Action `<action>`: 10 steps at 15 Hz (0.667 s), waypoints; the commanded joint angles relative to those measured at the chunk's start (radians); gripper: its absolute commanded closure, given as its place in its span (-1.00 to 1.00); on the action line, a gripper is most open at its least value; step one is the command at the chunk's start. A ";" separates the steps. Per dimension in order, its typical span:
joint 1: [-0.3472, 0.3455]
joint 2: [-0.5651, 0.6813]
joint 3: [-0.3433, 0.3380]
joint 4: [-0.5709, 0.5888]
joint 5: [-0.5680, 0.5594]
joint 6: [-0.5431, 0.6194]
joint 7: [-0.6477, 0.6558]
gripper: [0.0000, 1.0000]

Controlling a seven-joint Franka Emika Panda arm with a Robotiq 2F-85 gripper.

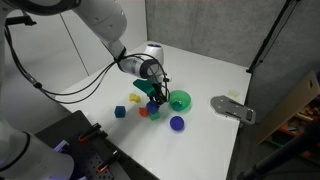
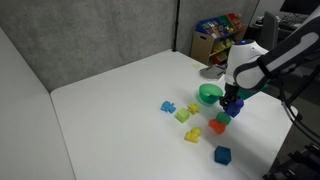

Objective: Remove the blue block from the green bowl and put it on top of the green block then remove the green toy from the bowl and put it on the table

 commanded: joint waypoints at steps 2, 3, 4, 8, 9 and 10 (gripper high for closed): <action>0.041 0.010 -0.044 0.014 0.013 -0.015 0.166 0.39; 0.046 0.015 -0.050 0.017 0.016 -0.015 0.199 0.39; 0.045 0.019 -0.050 0.020 0.023 -0.019 0.220 0.39; 0.036 0.032 -0.045 0.027 0.075 -0.005 0.288 0.39; 0.037 0.035 -0.046 0.028 0.088 0.003 0.300 0.39; 0.042 0.040 -0.050 0.030 0.095 0.013 0.313 0.39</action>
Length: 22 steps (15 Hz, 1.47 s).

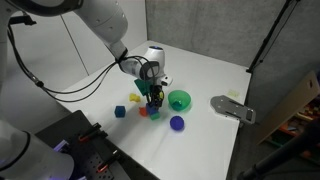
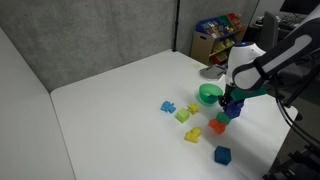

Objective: Remove the blue block from the green bowl and put it on top of the green block then remove the green toy from the bowl and put it on the table

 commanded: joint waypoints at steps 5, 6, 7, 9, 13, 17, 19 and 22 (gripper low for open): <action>0.026 0.036 -0.031 0.037 0.051 0.054 0.094 0.39; 0.027 0.039 -0.031 0.040 0.053 0.060 0.099 0.39; 0.031 0.043 -0.035 0.040 0.053 0.070 0.107 0.39; 0.036 0.049 -0.036 0.038 0.059 0.095 0.112 0.39; 0.041 0.057 -0.033 0.034 0.084 0.129 0.114 0.39; 0.042 0.066 -0.031 0.032 0.114 0.140 0.111 0.39; 0.044 0.070 -0.032 0.031 0.120 0.141 0.111 0.39; 0.050 0.071 -0.039 0.029 0.122 0.144 0.116 0.39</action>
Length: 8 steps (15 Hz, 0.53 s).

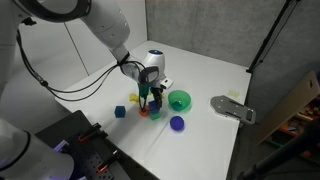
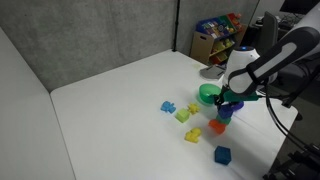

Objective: Remove the blue block from the green bowl and put it on top of the green block then remove the green toy from the bowl and put it on the table

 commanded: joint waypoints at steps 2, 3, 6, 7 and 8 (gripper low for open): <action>0.023 0.007 -0.022 0.009 0.014 0.008 0.026 0.39; 0.025 0.006 -0.024 0.009 0.013 0.008 0.029 0.39; 0.024 0.003 -0.024 0.007 0.015 0.006 0.030 -0.64; 0.023 0.002 -0.023 0.006 0.015 0.006 0.032 -0.77; 0.023 0.001 -0.023 0.006 0.015 0.005 0.032 -0.90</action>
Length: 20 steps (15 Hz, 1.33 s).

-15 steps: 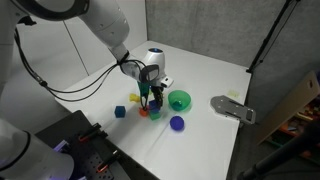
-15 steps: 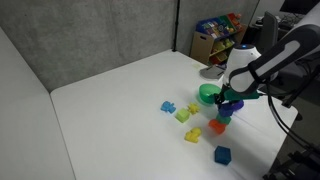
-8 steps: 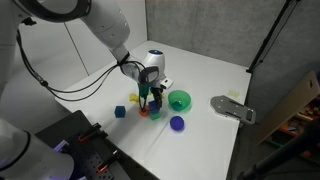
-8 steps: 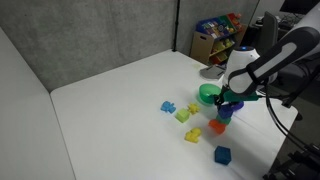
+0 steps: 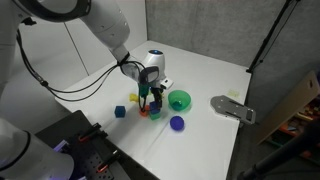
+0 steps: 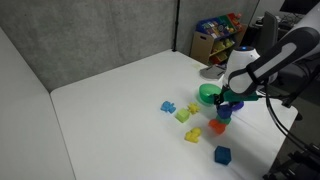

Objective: Remove the blue block from the green bowl and put it on top of the green block then remove the green toy from the bowl and put it on the table

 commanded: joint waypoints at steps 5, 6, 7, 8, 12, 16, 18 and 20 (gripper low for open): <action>0.010 -0.016 -0.008 0.013 0.008 -0.006 -0.006 -1.00; 0.001 -0.026 0.000 0.019 0.007 -0.016 -0.028 -1.00; -0.010 -0.036 0.009 0.026 0.006 -0.026 -0.055 -1.00; -0.008 -0.043 0.007 0.035 -0.002 -0.033 -0.072 -1.00; -0.041 -0.038 0.033 0.113 -0.009 -0.059 -0.209 -1.00; -0.073 0.020 0.046 0.237 -0.034 -0.089 -0.340 -1.00; -0.097 0.059 0.055 0.308 -0.047 -0.109 -0.406 -1.00; -0.118 0.103 0.063 0.374 -0.056 -0.122 -0.460 -1.00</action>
